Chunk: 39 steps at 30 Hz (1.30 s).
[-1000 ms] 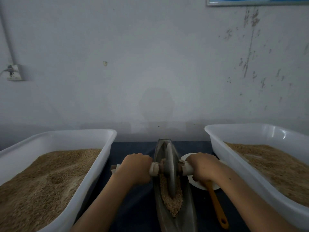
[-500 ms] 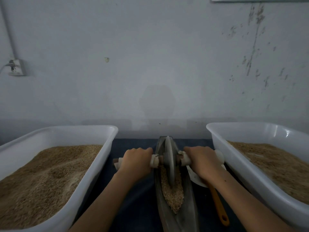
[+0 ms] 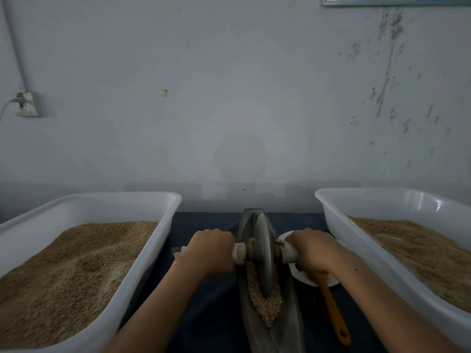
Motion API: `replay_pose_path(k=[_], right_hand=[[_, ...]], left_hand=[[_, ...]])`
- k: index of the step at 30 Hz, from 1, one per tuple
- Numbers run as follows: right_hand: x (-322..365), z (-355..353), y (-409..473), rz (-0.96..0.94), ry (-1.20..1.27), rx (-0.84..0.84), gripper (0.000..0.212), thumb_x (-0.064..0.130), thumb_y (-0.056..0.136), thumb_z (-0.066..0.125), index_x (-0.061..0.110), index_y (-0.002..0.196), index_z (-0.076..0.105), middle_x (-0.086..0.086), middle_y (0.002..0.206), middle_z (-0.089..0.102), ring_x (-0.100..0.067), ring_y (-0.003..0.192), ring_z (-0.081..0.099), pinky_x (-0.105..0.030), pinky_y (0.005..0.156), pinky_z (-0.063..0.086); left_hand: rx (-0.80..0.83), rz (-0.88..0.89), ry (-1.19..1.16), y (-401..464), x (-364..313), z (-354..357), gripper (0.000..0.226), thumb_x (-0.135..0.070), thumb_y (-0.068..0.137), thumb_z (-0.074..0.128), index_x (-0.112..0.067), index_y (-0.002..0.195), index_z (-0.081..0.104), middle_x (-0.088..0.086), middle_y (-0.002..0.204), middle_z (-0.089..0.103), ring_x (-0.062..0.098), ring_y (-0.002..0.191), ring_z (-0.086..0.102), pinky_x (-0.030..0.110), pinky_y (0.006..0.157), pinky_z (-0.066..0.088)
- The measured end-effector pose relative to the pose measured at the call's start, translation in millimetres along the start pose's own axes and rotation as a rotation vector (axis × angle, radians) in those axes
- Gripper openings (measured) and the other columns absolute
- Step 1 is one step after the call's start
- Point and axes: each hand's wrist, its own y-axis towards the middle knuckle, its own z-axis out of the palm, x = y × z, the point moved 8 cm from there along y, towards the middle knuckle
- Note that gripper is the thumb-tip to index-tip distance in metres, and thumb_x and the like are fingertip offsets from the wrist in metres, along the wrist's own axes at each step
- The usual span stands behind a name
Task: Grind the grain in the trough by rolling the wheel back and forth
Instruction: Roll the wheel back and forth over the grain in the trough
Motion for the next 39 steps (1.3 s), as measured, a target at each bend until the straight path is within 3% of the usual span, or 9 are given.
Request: replay_pose_path(k=[5, 9, 12, 16, 19, 27, 32, 35, 39], right_hand=[[-0.1, -5.0, 8.9, -0.009, 0.007, -0.274, 0.019, 0.017, 0.090, 0.053, 0.025, 0.107, 0.057, 0.001, 0.111, 0.065, -0.021, 0.104, 0.060, -0.029, 0.078, 0.037], [0.8, -6.5, 7.8, -0.022, -0.005, -0.367, 0.012, 0.018, 0.090, 0.053, 0.025, 0.100, 0.054, 0.003, 0.104, 0.066, -0.020, 0.100, 0.061, -0.028, 0.073, 0.030], [0.1, -5.2, 7.7, -0.029, 0.007, -0.298, 0.012, 0.017, 0.089, 0.056, 0.025, 0.098, 0.055, 0.001, 0.107, 0.066, -0.021, 0.100, 0.062, -0.029, 0.075, 0.038], [-1.1, -0.1, 5.3, -0.031, -0.016, -0.087, 0.033, 0.015, 0.087, 0.062, 0.020, 0.120, 0.059, -0.004, 0.117, 0.063, -0.021, 0.105, 0.061, -0.030, 0.082, 0.045], [0.0, 1.6, 2.3, -0.045, -0.014, 0.007, 0.039, 0.015, 0.087, 0.064, 0.020, 0.124, 0.056, -0.005, 0.119, 0.062, -0.021, 0.106, 0.060, -0.030, 0.084, 0.045], [-2.6, -0.3, 10.4, -0.003, 0.011, -0.178, 0.026, 0.013, 0.088, 0.059, 0.022, 0.112, 0.060, -0.002, 0.112, 0.064, -0.020, 0.101, 0.061, -0.032, 0.086, 0.047], [1.3, -7.1, 7.6, -0.029, 0.004, -0.343, 0.016, 0.016, 0.090, 0.054, 0.025, 0.103, 0.056, 0.002, 0.105, 0.065, -0.019, 0.099, 0.061, -0.030, 0.077, 0.039], [0.7, -5.9, 7.5, -0.028, 0.005, -0.282, 0.021, 0.014, 0.089, 0.056, 0.025, 0.107, 0.057, -0.001, 0.109, 0.065, -0.021, 0.102, 0.061, -0.032, 0.083, 0.044], [-1.2, 0.6, 6.9, -0.029, -0.019, -0.079, 0.034, 0.018, 0.087, 0.063, 0.019, 0.120, 0.057, -0.005, 0.114, 0.063, -0.021, 0.102, 0.061, -0.030, 0.082, 0.047]], left_hand=[[-0.199, -0.052, 0.045, -4.0, -0.1, -11.9, 0.013, -0.033, 0.088, 0.054, -0.024, 0.096, 0.050, -0.003, 0.093, 0.063, 0.014, 0.077, 0.055, 0.028, 0.069, 0.038], [-0.231, -0.070, 0.030, -4.3, 1.4, -11.5, 0.016, -0.034, 0.089, 0.054, -0.025, 0.101, 0.050, -0.004, 0.093, 0.062, 0.012, 0.076, 0.053, 0.028, 0.071, 0.041], [-0.171, -0.051, 0.038, -2.2, 0.8, -8.8, 0.014, -0.033, 0.088, 0.055, -0.024, 0.099, 0.052, -0.003, 0.094, 0.063, 0.010, 0.073, 0.047, 0.026, 0.069, 0.036], [0.004, -0.008, 0.020, 0.3, -0.5, 0.3, 0.013, -0.028, 0.086, 0.058, -0.021, 0.096, 0.056, -0.002, 0.091, 0.062, 0.010, 0.075, 0.050, 0.025, 0.069, 0.038], [0.078, 0.015, -0.022, -0.6, -1.2, 4.3, 0.014, -0.027, 0.086, 0.060, -0.019, 0.097, 0.058, -0.003, 0.088, 0.061, 0.011, 0.077, 0.055, 0.024, 0.071, 0.041], [-0.167, -0.032, 0.035, -2.0, -1.0, -10.6, 0.012, -0.031, 0.089, 0.053, -0.022, 0.097, 0.052, -0.003, 0.092, 0.063, 0.015, 0.079, 0.057, 0.027, 0.068, 0.037], [-0.287, -0.055, 0.058, -5.3, 0.2, -13.8, 0.013, -0.033, 0.092, 0.051, -0.024, 0.099, 0.046, -0.004, 0.089, 0.061, 0.012, 0.069, 0.046, 0.027, 0.065, 0.035], [-0.259, -0.039, 0.049, -3.7, 0.3, -12.2, 0.015, -0.033, 0.091, 0.053, -0.023, 0.100, 0.048, -0.003, 0.092, 0.062, 0.012, 0.073, 0.050, 0.027, 0.067, 0.036], [-0.118, 0.006, 0.010, 0.4, 0.5, -5.2, 0.014, -0.031, 0.087, 0.056, -0.023, 0.098, 0.054, -0.003, 0.094, 0.064, 0.015, 0.083, 0.059, 0.028, 0.072, 0.042]])
